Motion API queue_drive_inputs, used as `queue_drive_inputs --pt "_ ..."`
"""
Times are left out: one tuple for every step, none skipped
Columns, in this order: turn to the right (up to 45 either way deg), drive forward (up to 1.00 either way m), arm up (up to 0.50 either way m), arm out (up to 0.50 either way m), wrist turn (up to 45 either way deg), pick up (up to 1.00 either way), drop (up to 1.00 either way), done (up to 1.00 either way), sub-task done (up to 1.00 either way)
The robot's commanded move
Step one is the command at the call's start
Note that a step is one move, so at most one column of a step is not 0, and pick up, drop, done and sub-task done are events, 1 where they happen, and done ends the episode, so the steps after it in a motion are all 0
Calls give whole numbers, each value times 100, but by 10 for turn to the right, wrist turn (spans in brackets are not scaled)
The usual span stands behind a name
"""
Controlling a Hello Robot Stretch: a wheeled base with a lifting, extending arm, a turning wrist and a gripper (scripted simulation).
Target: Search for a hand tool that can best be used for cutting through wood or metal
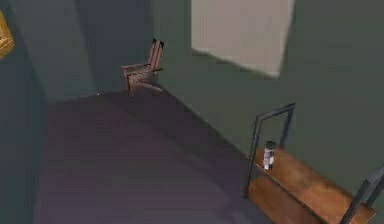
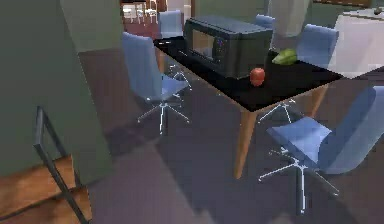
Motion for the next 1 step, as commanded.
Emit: queue_drive_inputs --pt "450 0 0 0 0 0 0 0 0"
